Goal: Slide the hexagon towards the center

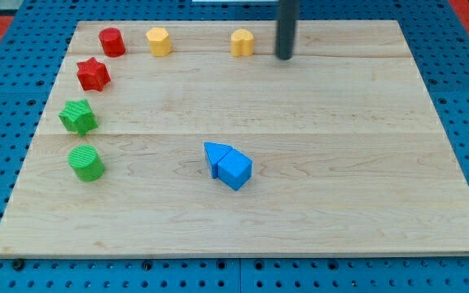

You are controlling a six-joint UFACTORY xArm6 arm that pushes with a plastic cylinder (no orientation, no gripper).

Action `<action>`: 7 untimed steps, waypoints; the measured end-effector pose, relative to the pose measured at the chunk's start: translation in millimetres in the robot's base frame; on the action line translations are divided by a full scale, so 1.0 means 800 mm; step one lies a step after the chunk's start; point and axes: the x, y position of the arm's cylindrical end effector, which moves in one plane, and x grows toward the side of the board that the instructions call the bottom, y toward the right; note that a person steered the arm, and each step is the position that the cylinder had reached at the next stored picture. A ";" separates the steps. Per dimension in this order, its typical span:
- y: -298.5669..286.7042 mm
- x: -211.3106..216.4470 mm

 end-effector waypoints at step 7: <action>-0.302 -0.040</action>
